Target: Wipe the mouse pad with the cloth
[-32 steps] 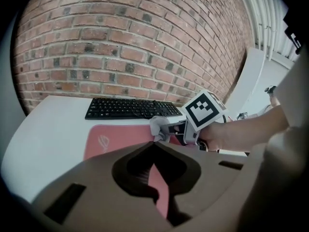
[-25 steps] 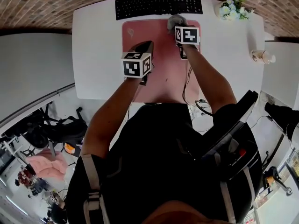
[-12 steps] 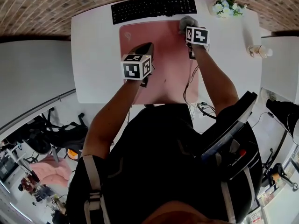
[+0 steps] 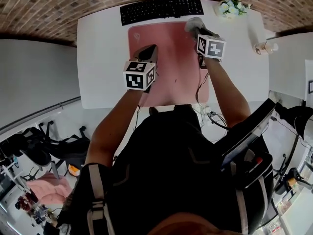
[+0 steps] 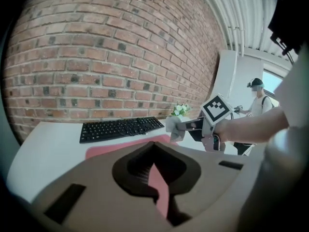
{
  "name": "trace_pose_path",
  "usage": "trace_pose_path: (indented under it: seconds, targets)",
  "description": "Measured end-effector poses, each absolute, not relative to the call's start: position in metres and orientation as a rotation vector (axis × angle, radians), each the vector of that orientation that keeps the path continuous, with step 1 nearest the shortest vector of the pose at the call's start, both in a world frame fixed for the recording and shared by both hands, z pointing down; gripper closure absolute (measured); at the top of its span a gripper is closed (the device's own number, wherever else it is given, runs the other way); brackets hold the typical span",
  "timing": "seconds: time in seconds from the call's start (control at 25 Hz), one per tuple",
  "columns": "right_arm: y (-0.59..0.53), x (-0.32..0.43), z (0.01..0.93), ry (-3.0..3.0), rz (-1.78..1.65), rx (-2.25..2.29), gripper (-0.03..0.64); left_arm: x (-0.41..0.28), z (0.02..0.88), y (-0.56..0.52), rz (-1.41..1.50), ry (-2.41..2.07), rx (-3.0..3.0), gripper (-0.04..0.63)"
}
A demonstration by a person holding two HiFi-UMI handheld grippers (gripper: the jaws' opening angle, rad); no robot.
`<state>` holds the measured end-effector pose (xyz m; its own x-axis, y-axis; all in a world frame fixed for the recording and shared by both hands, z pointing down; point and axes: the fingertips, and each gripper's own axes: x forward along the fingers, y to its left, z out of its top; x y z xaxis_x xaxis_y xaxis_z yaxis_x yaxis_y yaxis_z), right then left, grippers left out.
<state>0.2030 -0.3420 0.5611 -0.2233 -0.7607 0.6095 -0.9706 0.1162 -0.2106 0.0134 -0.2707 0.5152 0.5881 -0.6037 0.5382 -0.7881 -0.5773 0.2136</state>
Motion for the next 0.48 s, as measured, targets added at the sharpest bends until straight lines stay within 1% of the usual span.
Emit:
trace_pose_path:
  seconds: [0.48]
  targets:
    - [-0.215, 0.121, 0.408, -2.313, 0.518, 1.789, 0.577, -0.063, 0.395, -0.188, 0.303, -1.167, 2.651, 0.595]
